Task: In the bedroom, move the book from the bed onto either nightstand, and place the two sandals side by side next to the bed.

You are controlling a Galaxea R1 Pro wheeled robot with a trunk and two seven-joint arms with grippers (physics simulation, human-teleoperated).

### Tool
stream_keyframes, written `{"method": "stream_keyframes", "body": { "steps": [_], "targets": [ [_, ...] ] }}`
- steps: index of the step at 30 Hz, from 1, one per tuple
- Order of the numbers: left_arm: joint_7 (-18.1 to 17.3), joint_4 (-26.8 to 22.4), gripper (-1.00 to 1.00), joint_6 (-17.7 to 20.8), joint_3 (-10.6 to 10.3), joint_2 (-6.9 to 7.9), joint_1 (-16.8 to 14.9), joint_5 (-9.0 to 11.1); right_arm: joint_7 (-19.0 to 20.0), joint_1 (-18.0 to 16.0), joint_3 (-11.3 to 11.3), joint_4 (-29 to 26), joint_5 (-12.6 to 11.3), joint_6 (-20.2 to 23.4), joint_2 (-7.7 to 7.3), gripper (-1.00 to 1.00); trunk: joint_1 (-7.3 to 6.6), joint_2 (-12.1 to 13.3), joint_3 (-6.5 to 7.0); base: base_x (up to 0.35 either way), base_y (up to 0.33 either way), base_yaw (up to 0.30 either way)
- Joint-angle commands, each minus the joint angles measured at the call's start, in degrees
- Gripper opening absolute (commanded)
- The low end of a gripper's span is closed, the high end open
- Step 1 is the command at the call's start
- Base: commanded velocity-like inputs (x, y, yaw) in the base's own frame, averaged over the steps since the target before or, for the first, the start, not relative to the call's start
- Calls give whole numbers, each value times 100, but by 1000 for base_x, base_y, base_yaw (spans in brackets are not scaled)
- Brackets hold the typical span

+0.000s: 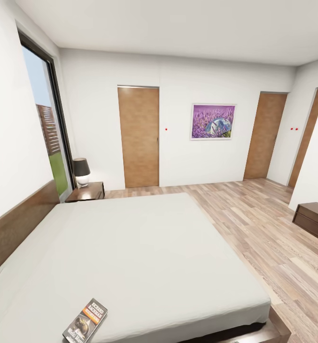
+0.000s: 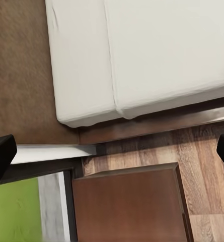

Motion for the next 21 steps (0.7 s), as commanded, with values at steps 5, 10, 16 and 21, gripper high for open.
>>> {"method": "stream_keyframes", "body": {
  "steps": [5,10,16,21],
  "targets": [
    [31,-9,100,23,-33,1,-43,53,44,-5,-65,-10,-6,73,-34,100,113,-206,-92,0,0,0],
    [31,-9,100,23,-33,1,-43,53,51,-10,-72,-11,-27,81,-65,100,134,-246,-110,0,0,0],
    [31,-8,100,30,-33,1,-43,52,50,-22,-75,-12,-41,92,-81,100,178,-327,-146,0,0,0],
    [31,-8,100,31,-29,1,-43,52,47,-38,-80,-12,-47,95,-85,100,288,-527,-236,0,0,0]
  ]
}}
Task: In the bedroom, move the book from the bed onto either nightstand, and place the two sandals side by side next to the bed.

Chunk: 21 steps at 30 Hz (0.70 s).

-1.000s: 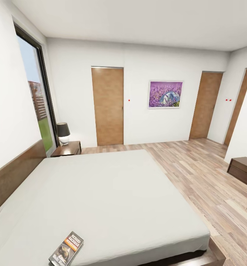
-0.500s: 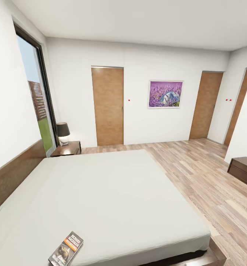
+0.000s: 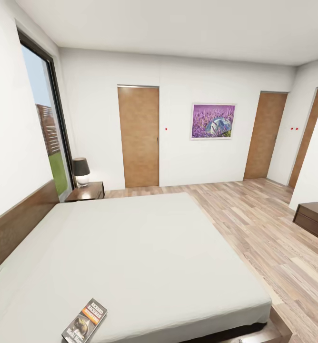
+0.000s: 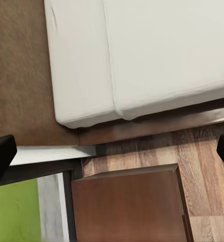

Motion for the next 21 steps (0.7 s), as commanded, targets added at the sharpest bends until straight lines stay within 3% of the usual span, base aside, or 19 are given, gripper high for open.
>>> {"method": "stream_keyframes", "body": {
  "steps": [1,8,14,21],
  "targets": [
    [31,-11,100,23,-32,2,-43,53,28,-11,-49,0,45,60,3,100,24,-45,-20,0,0,0],
    [31,-9,100,55,-30,2,-43,53,27,-37,-51,6,43,68,3,100,178,-326,-146,0,0,0],
    [31,-10,100,92,-23,4,-43,53,27,-41,-48,12,43,70,7,100,178,-326,-146,0,0,0],
    [31,-11,100,177,-21,-5,-43,53,22,-42,-44,15,43,66,10,100,332,-607,-271,0,0,0]
  ]
}}
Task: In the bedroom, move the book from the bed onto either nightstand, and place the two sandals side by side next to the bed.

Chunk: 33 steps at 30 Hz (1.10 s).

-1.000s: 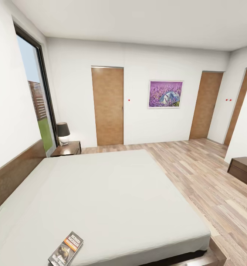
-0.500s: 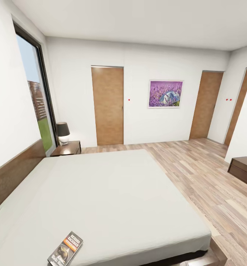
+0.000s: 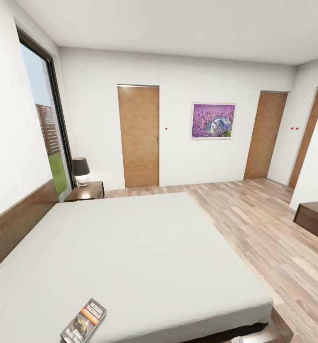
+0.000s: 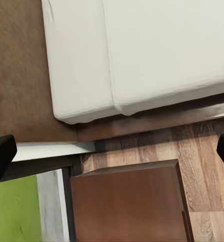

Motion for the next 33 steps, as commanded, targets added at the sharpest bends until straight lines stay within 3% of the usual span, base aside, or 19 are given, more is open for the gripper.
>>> {"method": "stream_keyframes", "body": {
  "steps": [1,33],
  "targets": [
    [33,-12,100,28,-31,2,-44,56,31,-8,-48,-2,46,59,4,100,25,-52,-30,0,0,0],
    [34,-3,100,53,-30,-14,-44,21,27,-8,-43,7,46,56,38,100,728,-1335,-604,0,0,0]
  ]
}}
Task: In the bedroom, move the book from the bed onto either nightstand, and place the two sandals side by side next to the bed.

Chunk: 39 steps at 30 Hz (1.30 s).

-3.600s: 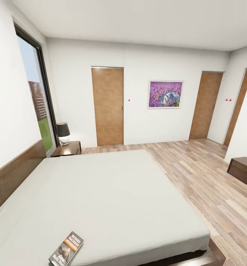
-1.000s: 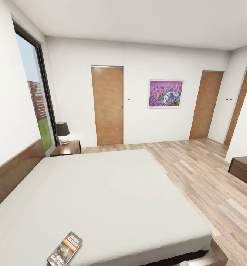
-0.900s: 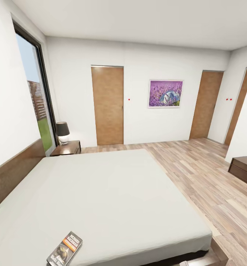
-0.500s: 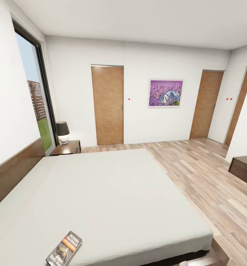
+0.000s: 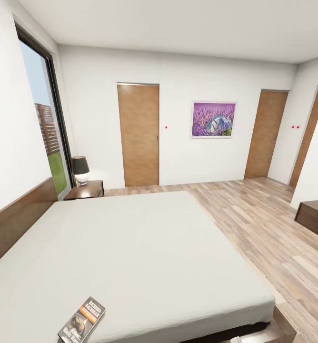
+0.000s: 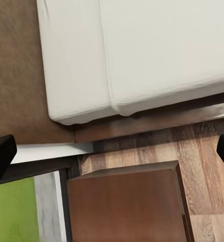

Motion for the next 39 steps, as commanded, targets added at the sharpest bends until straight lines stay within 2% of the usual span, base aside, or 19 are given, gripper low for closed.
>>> {"method": "stream_keyframes", "body": {
  "steps": [1,39],
  "targets": [
    [35,-12,100,21,-31,4,-45,57,30,-7,-48,-3,46,60,6,100,24,-49,-27,0,0,0],
    [41,-11,100,21,-31,-1,-45,56,103,-7,-36,-3,56,-15,39,100,859,-1573,-710,0,0,0]
  ]
}}
